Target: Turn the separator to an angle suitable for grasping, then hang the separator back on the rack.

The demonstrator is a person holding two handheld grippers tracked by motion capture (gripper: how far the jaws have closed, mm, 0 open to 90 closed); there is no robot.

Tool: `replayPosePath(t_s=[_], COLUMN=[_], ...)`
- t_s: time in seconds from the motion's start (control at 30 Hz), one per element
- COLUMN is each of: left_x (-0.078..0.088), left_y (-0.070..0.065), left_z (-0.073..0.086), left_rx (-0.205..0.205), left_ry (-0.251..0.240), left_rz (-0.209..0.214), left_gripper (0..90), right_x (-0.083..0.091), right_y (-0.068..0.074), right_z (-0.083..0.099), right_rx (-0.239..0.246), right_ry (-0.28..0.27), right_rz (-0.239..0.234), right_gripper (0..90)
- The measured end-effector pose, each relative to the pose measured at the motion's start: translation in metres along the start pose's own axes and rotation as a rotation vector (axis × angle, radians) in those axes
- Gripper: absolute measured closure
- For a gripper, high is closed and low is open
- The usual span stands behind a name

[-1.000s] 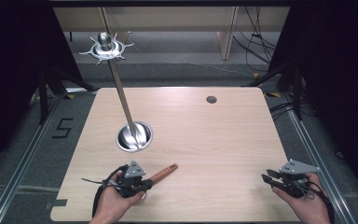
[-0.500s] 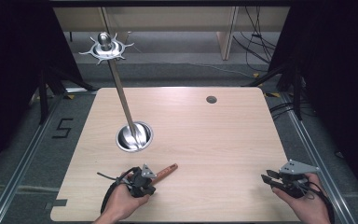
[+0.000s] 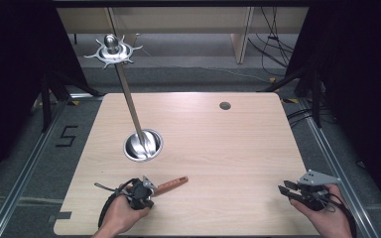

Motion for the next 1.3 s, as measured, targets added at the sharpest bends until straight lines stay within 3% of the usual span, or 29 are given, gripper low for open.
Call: replayPosePath(t_s=[0.07, 0.17, 0.27, 0.33, 0.47, 0.5, 0.53, 0.57, 0.63, 0.73, 0.77, 0.9, 0.93, 1.0, 1.03, 1.07, 1.1, 1.13, 1.23, 1.3], left_x=[0.003, 0.01, 0.011, 0.013, 0.016, 0.016, 0.019, 0.019, 0.018, 0.018, 0.016, 0.016, 0.017, 0.019, 0.017, 0.017, 0.017, 0.015, 0.015, 0.017], left_y=[0.004, 0.021, 0.027, 0.026, 0.02, 0.018, 0.012, 0.012, 0.007, 0.005, 0.005, 0.008, 0.009, 0.011, 0.011, 0.013, 0.013, 0.017, 0.022, 0.025], left_z=[0.002, 0.009, 0.01, 0.009, 0.008, 0.007, 0.005, 0.005, 0.001, -0.007, -0.009, -0.016, -0.019, -0.027, -0.03, -0.034, -0.034, -0.041, -0.048, -0.056], left_rx=[0.009, 0.072, 0.088, 0.102, 0.051, 0.049, 0.0, 0.0, -0.048, -0.109, -0.119, -0.129, -0.145, -0.204, -0.182, -0.193, -0.193, -0.199, -0.21, -0.205], left_ry=[0.005, -0.002, -0.027, -0.044, -0.045, -0.067, -0.103, -0.103, -0.154, -0.174, -0.191, -0.225, -0.224, -0.176, -0.184, -0.15, -0.15, -0.093, -0.056, -0.032], left_rz=[-0.004, -0.05, -0.051, -0.064, -0.04, -0.042, -0.029, -0.029, -0.005, -0.015, -0.006, -0.024, -0.021, -0.024, -0.014, -0.021, -0.021, -0.013, -0.01, 0.006], left_gripper=[89.2, 89.2, 89.2, 89.2, 87.1, 87.1, 81.6, 80.1, 76.8, 68.3, 61.3, 55.3, 53.2, 48.0, 46.8, 45.4, 44.8, 44.6, 44.4, 43.4], right_x=[0.0, 0.0, -0.001, 0.0, 0.001, 0.001, 0.0, 0.0, 0.001, 0.002, 0.004, 0.003, 0.004, 0.004, 0.004, 0.003, 0.003, 0.001, 0.0, -0.001], right_y=[0.0, 0.0, 0.0, 0.002, 0.002, 0.002, 0.001, 0.001, 0.002, -0.001, 0.0, -0.001, -0.001, 0.001, 0.002, 0.002, 0.002, 0.001, 0.005, 0.003], right_z=[0.0, 0.0, 0.0, 0.0, 0.0, 0.0, 0.001, 0.001, 0.002, 0.004, 0.004, 0.004, 0.003, 0.002, 0.002, 0.001, 0.001, -0.001, -0.002, -0.001], right_rx=[-0.001, -0.001, 0.003, -0.02, -0.021, -0.021, -0.004, -0.004, -0.03, -0.021, -0.045, -0.029, -0.027, -0.032, -0.038, -0.027, -0.027, -0.004, -0.012, 0.013], right_ry=[0.001, 0.002, 0.003, 0.011, 0.015, 0.015, 0.001, 0.001, 0.005, 0.012, 0.018, -0.009, 0.003, 0.005, 0.001, -0.002, -0.002, -0.008, -0.017, -0.027], right_rz=[-0.001, -0.004, -0.004, -0.012, -0.012, -0.012, -0.014, -0.014, -0.004, -0.008, -0.008, 0.012, 0.009, 0.006, 0.009, 0.007, 0.007, 0.006, 0.002, 0.0], right_gripper=[68.8, 68.8, 68.7, 68.7, 68.5, 68.5, 68.2, 68.2, 67.7, 67.1, 66.9, 66.7, 66.5, 66.2, 66.0, 65.9, 65.9, 65.7, 65.5, 65.4])
Point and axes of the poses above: each handheld gripper's, and its own axes: x roughly backward along the jaws, z roughly out of its underside, y roughly to its left, the point moved 1 cm from there along -x, roughly forward along the jaws, and after that the axes turned 10 degrees about z, right-handed, at the moved point
